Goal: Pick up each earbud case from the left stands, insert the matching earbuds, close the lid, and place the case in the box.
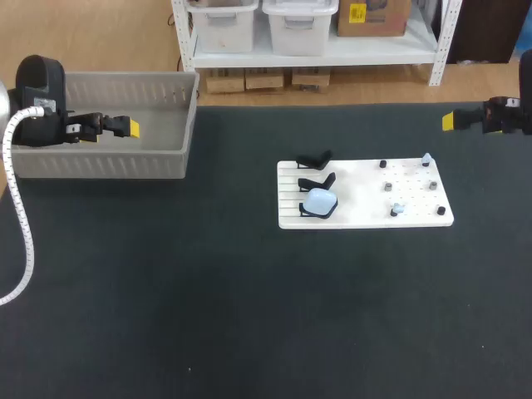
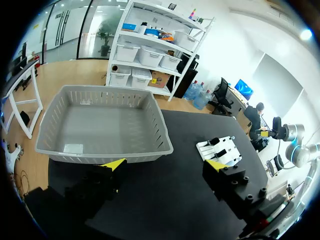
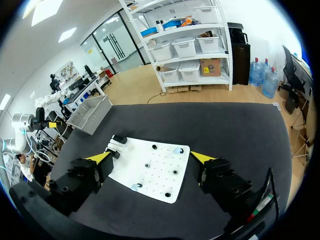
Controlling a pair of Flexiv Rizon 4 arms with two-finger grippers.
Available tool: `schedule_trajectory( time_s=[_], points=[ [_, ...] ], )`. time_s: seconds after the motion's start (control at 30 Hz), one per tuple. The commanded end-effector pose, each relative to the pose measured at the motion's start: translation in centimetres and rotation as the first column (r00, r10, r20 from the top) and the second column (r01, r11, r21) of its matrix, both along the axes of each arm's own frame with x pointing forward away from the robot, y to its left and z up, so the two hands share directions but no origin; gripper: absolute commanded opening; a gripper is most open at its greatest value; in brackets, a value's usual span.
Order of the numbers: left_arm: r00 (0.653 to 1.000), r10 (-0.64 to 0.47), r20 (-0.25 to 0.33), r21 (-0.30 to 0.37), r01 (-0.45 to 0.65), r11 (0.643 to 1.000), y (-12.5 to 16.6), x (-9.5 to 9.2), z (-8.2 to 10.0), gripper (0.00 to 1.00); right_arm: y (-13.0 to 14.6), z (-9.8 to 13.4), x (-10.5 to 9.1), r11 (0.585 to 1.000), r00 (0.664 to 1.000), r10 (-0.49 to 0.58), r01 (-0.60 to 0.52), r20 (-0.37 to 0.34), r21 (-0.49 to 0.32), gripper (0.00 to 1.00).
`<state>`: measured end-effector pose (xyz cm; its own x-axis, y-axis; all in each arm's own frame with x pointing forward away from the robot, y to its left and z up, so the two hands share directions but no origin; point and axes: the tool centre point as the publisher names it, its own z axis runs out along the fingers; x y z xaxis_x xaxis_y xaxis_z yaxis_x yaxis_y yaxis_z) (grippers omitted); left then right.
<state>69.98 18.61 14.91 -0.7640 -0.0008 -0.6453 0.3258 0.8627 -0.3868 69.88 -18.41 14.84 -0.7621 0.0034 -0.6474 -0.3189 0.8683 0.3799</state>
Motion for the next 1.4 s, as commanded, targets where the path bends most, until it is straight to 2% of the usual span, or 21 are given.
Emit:
schedule_trajectory(
  time_s=[0.03, 0.57, 0.63, 0.67, 0.73, 0.8, 0.87, 0.93, 1.07, 1.2, 1.3, 1.4],
  points=[
    [1.000, 0.004, -0.005, 0.007, -0.004, 1.000, -0.1, 0.0, 0.1, 1.00, 0.0, 0.0, 0.0, 1.000, 1.000, -0.001, 0.001, 0.000, -0.002, 1.00],
    [1.000, 0.004, -0.005, 0.007, -0.004, 1.000, -0.1, 0.0, 0.1, 1.00, 0.0, 0.0, 0.0, 1.000, 1.000, -0.001, 0.001, 0.000, -0.002, 1.00],
    [0.999, -0.028, 0.018, 0.017, 0.028, 0.999, -0.3, 0.0, 0.4, 1.00, 0.0, 0.0, 0.0, 1.000, 1.000, -0.001, 0.001, 0.000, -0.002, 1.00],
    [0.998, -0.049, 0.034, -0.012, 0.049, 0.999, -0.5, 0.1, 0.7, 1.00, 0.0, 0.0, 0.0, 1.000, 1.000, -0.001, 0.001, 0.000, -0.002, 1.00],
    [0.994, -0.079, 0.081, -0.011, 0.080, 0.997, -0.9, 0.1, 1.2, 1.00, 0.0, 0.0, 0.0, 1.000, 1.000, -0.001, 0.001, 0.000, -0.002, 1.00],
    [0.980, -0.154, 0.127, -0.019, 0.158, 0.987, -1.5, 0.2, 1.8, 1.00, 0.0, 0.0, 0.0, 1.000, 1.000, -0.001, 0.001, 0.000, -0.002, 1.00],
    [0.953, -0.238, 0.190, -0.033, 0.248, 0.968, -2.0, 0.3, 2.4, 1.00, 0.0, 0.0, 0.0, 1.000, 1.000, -0.001, 0.001, 0.000, -0.002, 1.00],
    [0.932, -0.289, 0.219, -0.029, 0.302, 0.953, -2.4, 0.6, 2.7, 1.00, 0.0, 0.0, 0.0, 1.000, 1.000, -0.001, 0.001, 0.000, -0.002, 1.00],
    [0.845, -0.463, 0.269, 0.025, 0.475, 0.880, -3.7, 0.7, 3.2, 1.00, 0.0, 0.0, 0.0, 1.000, 1.000, -0.001, 0.001, 0.000, -0.002, 1.00],
    [0.743, -0.599, 0.297, 0.077, 0.607, 0.791, -5.3, 0.4, 3.6, 1.00, 0.0, 0.0, 0.0, 1.000, 1.000, -0.001, 0.001, 0.000, -0.002, 1.00],
    [0.639, -0.710, 0.297, 0.121, 0.712, 0.691, -7.1, 0.0, 3.5, 1.00, 0.0, 0.0, 0.0, 1.000, 1.000, -0.001, 0.001, 0.000, -0.002, 1.00],
    [0.556, -0.775, 0.300, 0.135, 0.780, 0.611, -8.7, -0.5, 3.3, 1.00, 0.0, 0.0, 0.0, 1.000, 1.000, -0.001, 0.001, 0.000, -0.002, 1.00]
  ],
)
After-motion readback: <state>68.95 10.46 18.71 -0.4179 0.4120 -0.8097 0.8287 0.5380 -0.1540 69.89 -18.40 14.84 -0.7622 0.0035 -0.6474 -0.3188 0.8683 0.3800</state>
